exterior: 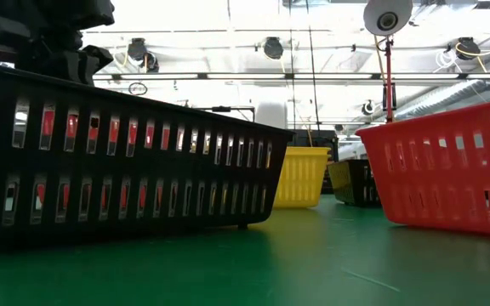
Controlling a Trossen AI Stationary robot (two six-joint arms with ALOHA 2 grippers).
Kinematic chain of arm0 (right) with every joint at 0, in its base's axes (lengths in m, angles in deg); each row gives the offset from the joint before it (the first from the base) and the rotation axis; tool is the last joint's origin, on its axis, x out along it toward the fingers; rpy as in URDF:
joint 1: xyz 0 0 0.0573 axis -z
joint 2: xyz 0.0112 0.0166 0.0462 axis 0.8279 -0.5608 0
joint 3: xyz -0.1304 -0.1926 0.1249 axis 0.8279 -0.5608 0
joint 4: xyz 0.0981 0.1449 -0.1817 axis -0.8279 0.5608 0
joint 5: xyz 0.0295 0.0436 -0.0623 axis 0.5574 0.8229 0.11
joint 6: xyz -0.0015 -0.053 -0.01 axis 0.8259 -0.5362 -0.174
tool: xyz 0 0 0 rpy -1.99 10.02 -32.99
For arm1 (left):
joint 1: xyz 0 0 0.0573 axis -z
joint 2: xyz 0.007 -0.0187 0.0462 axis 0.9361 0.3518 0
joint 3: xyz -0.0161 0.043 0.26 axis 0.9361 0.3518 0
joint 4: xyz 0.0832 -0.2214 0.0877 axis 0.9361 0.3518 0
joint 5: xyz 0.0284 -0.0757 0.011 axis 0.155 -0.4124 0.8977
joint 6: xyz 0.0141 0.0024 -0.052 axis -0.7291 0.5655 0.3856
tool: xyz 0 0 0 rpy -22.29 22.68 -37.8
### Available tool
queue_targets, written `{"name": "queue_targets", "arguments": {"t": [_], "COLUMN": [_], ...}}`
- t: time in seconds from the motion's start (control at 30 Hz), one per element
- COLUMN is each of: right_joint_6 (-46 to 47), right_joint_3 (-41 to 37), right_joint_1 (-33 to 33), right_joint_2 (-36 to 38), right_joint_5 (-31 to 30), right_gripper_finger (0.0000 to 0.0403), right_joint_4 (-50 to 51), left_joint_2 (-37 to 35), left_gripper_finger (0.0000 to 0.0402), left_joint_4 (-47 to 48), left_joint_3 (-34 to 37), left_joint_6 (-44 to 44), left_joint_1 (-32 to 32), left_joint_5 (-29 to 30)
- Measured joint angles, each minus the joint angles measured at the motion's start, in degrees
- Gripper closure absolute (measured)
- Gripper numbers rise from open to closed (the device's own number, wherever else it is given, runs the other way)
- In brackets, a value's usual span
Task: Stack baskets by color
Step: Stack the top red bin on top of the red bin
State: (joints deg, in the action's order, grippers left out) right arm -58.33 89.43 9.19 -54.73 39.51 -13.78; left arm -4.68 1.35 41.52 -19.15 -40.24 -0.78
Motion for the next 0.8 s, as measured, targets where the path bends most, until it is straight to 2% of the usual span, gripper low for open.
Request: {"name": "queue_targets", "arguments": {"t": [0.17,0.8], "right_joint_6": [0.0,-0.08], "right_joint_3": [0.0,0.0], "right_joint_1": [0.0,0.0], "right_joint_2": [0.0,0.0], "right_joint_5": [-0.02,-0.02], "right_gripper_finger": [0.0188,0.0188], "right_joint_4": [-0.01,-0.02], "left_joint_2": [0.0,0.0], "left_gripper_finger": [0.0364,0.0359], "left_joint_4": [-0.08,0.34], "left_joint_3": [0.0,0.0], "left_joint_6": [0.03,0.42], "left_joint_1": [0.0,-1.16], "left_joint_5": [0.01,0.67]}}
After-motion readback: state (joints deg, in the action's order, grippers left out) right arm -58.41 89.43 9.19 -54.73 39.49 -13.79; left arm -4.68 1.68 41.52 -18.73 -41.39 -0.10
